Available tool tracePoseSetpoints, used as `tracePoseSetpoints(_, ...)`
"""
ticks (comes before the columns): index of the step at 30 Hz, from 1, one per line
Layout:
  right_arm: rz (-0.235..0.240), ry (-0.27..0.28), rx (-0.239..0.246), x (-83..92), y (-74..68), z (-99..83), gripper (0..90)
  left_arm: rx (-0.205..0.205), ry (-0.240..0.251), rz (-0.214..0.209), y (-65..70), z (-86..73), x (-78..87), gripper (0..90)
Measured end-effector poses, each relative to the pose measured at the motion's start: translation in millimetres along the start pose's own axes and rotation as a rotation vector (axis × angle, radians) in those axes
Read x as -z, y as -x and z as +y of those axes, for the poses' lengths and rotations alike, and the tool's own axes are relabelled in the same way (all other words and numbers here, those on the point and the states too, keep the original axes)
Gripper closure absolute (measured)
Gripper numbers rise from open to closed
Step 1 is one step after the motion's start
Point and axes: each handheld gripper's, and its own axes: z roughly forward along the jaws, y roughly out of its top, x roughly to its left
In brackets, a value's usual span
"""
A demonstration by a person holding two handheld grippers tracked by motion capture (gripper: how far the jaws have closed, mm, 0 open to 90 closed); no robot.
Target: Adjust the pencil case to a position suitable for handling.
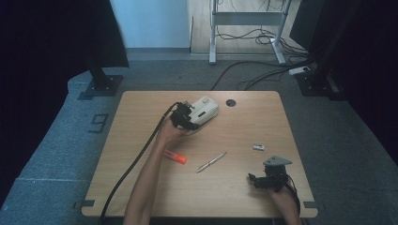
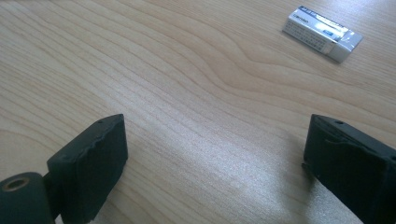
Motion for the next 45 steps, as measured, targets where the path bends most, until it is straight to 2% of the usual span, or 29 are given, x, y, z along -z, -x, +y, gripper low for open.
tracePoseSetpoints(6, 0.001, 0.000, 0.001, 0.0, -0.1, 0.0, 6.1, -0.010, -0.029, 0.033, -0.6, -6.2, -5.1, 36.8)
tracePoseSetpoints(11, 0.001, 0.001, 0.003, 0.0, 0.0, -0.1, 6.2, -0.007, -0.013, 0.054, 0.9, -12.5, -6.0, 39.3)
tracePoseSetpoints(15, 0.001, 0.001, 0.003, 0.0, 0.0, -0.1, 6.2, -0.033, -0.013, 0.071, 3.5, -16.8, -4.4, 47.9)
tracePoseSetpoints(16, 0.001, 0.001, 0.003, 0.0, 0.0, -0.1, 6.2, -0.034, -0.008, 0.072, 4.0, -18.3, -3.5, 47.9)
tracePoseSetpoints(18, 0.001, 0.001, 0.003, 0.0, 0.0, -0.1, 6.2, -0.045, -0.007, 0.053, 4.8, -22.6, -0.1, 53.6)
tracePoseSetpoints(22, 0.001, 0.001, 0.003, 0.0, 0.0, 0.0, 6.2, -0.057, -0.008, 0.053, 7.6, -26.8, 3.9, 56.7)
tracePoseSetpoints(25, 0.002, 0.000, 0.004, 0.0, 0.0, 0.0, 6.2, -0.071, -0.001, 0.057, 9.4, -31.6, 8.8, 62.0)
tracePoseSetpoints(28, 0.002, 0.000, 0.004, 0.1, 0.0, 0.0, 6.2, -0.061, 0.021, 0.058, 11.0, -37.4, 16.1, 66.4)
tracePoseSetpoints(33, 0.002, 0.001, 0.004, 0.0, 0.1, 0.1, 6.2, -0.073, 0.035, 0.081, 17.0, -46.2, 22.6, 67.7)
tracePoseSetpoints(37, 0.002, -0.002, 0.000, 0.2, -0.2, 0.1, 6.2, -0.056, 0.046, 0.077, 19.9, -54.1, 29.3, 68.6)
tracePoseSetpoints(45, 0.000, -0.004, -0.004, 0.2, -0.2, 0.1, 6.2, 0.008, 0.080, 0.027, 20.5, -67.1, 50.2, 72.1)
